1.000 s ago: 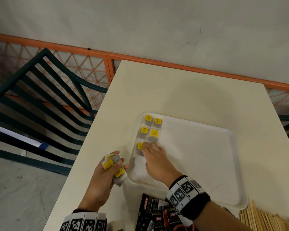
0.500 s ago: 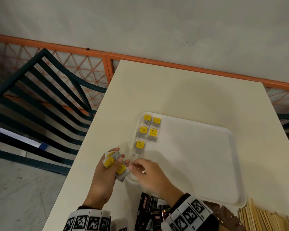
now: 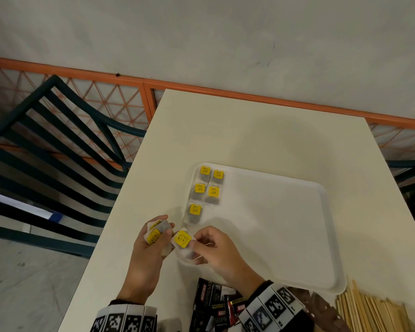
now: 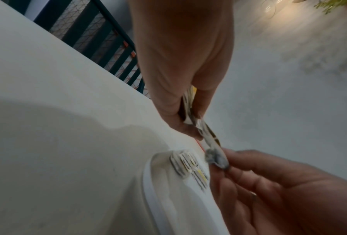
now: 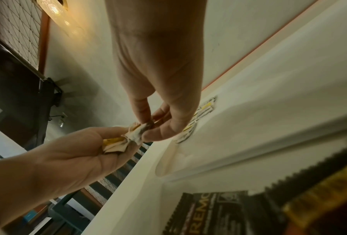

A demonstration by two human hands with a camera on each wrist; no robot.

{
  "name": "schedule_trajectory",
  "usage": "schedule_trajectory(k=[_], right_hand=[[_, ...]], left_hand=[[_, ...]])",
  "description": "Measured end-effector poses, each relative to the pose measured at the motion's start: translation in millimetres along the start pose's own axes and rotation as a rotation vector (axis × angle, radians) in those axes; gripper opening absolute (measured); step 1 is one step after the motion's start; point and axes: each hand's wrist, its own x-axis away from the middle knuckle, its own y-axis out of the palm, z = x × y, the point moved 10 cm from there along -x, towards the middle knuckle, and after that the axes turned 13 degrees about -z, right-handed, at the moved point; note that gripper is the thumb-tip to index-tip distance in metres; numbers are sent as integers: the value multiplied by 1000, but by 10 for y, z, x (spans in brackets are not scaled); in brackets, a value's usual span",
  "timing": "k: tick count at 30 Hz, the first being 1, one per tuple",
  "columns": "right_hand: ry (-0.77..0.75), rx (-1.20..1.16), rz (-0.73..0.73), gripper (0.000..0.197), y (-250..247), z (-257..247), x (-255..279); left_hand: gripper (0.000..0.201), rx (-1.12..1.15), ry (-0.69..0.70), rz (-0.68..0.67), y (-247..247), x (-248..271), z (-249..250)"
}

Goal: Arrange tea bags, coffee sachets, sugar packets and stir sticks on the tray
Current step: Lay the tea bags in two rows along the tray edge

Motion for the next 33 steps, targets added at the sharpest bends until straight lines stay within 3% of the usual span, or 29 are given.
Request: schedule_trajectory(k=[12,20,23,33], right_hand=[[72,-184,361,6,-672,221,-65],[149,-90,378,12,-754,223,-205],[179,2,358,10,-748,182,-224],[240,229,265,23,-745,138,-263]], left_hand=[[24,110,-90,10,3,19,-79],[19,-99,-122,-21,-6,79,-73],[24,-101,-128,-30,-2,78,-85],[6,-134,-122,-9,47,79,-104]])
